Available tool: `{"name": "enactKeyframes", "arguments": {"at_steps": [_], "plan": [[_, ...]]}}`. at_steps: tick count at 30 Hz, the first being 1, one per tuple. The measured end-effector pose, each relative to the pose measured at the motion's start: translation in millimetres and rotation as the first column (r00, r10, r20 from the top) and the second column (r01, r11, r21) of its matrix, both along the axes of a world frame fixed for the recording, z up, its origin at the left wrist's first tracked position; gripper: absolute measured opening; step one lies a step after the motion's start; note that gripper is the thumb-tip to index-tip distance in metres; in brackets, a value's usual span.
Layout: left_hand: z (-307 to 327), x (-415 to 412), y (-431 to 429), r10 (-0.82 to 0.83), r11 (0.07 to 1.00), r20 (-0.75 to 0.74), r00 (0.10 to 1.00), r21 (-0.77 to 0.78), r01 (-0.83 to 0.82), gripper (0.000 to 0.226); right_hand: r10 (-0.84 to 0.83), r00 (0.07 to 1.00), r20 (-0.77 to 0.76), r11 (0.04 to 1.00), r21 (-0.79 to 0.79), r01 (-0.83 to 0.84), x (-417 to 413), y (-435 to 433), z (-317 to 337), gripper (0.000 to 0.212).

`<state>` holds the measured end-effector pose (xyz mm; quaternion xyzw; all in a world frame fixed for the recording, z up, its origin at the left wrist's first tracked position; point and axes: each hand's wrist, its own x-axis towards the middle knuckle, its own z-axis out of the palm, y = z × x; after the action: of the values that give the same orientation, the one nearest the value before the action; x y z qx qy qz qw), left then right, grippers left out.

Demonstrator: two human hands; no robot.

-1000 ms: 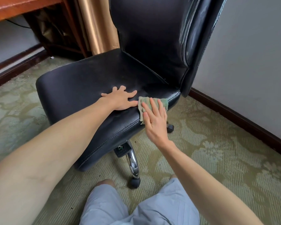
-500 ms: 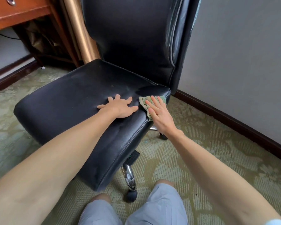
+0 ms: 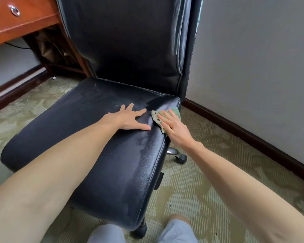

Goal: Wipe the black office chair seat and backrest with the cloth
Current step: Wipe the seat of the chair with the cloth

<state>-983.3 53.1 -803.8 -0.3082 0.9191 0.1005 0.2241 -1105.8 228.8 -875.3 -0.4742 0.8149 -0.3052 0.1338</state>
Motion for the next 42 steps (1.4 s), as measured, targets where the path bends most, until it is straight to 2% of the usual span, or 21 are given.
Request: {"name": "enactKeyframes", "arguments": {"at_steps": [7, 13, 21, 27, 30, 32, 37, 39, 42], "plan": [[-6.2, -13.0, -1.0, 0.062, 0.998, -0.038, 0.997, -0.025, -0.063, 0.094, 0.015, 1.0, -0.014, 0.999, 0.045, -0.015, -25.0, -21.1, 2.3, 0.043], [-2.0, -12.3, -0.4, 0.058, 0.997, 0.008, 0.998, -0.042, -0.057, 0.094, 0.025, 0.999, -0.048, 0.995, 0.099, -0.02, -27.3, -24.4, 8.3, 0.043], [16.0, -18.1, -24.3, -0.117, 0.987, 0.123, 0.986, -0.093, 0.128, 0.088, -0.064, 0.994, -0.085, 0.983, 0.167, 0.078, -16.1, -32.4, 17.6, 0.047], [25.5, -23.1, -46.9, -0.27, 0.947, 0.191, 0.944, -0.123, 0.296, 0.089, -0.054, 0.984, -0.17, 0.952, 0.29, 0.102, -25.8, -64.7, 19.0, 0.052], [35.2, -30.3, -65.6, -0.366, 0.91, 0.12, 0.923, -0.163, 0.382, 0.082, -0.064, 0.974, -0.217, 0.926, 0.352, 0.139, -37.2, -85.9, 16.6, 0.061], [36.7, -34.1, -80.1, -0.391, 0.9, 0.032, 0.92, -0.195, 0.39, 0.08, -0.105, 0.969, -0.223, 0.913, 0.364, 0.183, -43.8, -99.5, 17.9, 0.058], [17.8, -44.6, -115.7, -0.36, 0.927, 0.065, 0.931, -0.088, 0.365, 0.092, -0.217, 0.955, -0.203, 0.885, 0.372, 0.28, -48.6, -125.6, 27.9, 0.054], [9.1, -47.1, -124.8, -0.364, 0.93, 0.068, 0.929, -0.033, 0.367, 0.09, -0.239, 0.949, -0.208, 0.881, 0.365, 0.302, -51.5, -136.0, 30.5, 0.053], [7.0, -50.9, -130.9, -0.372, 0.926, 0.084, 0.924, -0.03, 0.376, 0.087, -0.256, 0.937, -0.236, 0.871, 0.363, 0.33, -61.5, -153.9, 31.0, 0.051]]}}
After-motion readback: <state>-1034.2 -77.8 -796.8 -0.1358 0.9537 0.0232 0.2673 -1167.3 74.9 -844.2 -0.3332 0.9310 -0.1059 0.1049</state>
